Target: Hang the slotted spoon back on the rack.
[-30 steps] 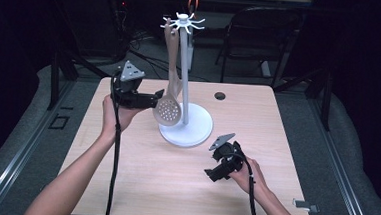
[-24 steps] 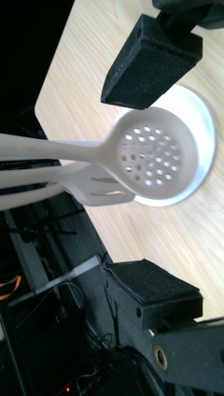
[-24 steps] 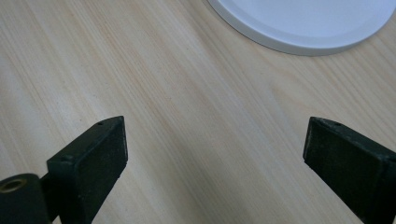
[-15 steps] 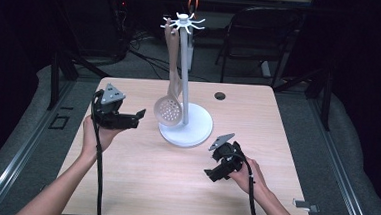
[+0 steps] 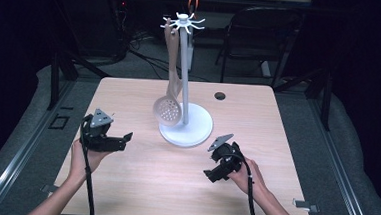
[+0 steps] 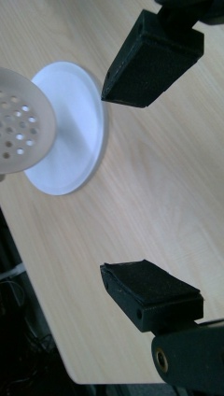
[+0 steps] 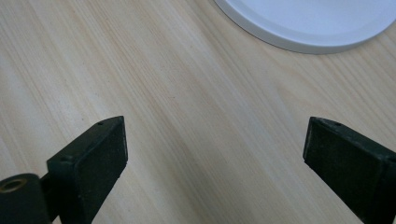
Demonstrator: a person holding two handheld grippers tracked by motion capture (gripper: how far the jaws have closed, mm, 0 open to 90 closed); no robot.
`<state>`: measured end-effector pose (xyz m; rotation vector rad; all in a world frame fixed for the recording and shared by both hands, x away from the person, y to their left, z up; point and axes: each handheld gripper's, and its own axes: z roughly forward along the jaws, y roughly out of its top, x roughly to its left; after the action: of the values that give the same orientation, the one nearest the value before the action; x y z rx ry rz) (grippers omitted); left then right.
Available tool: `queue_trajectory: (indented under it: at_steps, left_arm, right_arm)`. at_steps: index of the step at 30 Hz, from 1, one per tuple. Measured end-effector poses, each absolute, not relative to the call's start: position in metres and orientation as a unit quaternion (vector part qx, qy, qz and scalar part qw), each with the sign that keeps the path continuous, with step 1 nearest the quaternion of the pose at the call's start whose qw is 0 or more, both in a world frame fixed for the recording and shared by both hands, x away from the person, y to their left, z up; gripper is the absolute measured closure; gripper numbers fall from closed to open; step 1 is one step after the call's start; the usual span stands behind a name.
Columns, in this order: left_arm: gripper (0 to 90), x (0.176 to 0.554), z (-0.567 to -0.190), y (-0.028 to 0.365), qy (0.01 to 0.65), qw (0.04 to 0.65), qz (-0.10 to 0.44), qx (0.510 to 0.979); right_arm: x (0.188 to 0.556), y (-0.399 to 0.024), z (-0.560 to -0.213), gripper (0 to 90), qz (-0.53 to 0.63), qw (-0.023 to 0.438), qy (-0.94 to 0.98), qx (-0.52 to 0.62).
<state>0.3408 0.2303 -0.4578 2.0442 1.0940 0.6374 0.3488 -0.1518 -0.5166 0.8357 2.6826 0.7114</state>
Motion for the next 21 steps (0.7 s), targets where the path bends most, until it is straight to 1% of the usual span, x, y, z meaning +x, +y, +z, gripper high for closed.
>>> queue_trajectory:
  at_steps: [8,12,21]
  left_arm:
    - [13.8,0.334,-0.482,0.234,0.438,0.343,0.220,0.801]
    - [13.4,0.331,-0.491,0.234,0.441,0.334,0.217,0.804]
    - [13.8,0.329,-0.516,0.233,0.450,0.298,0.194,0.819]
  right_arm:
    - [0.349,-0.151,-0.516,5.8,0.236,0.120,0.922,0.283]
    - [0.349,-0.151,-0.517,5.8,0.237,0.121,0.921,0.284]
    - [0.349,-0.150,-0.519,5.8,0.237,0.119,0.921,0.284]
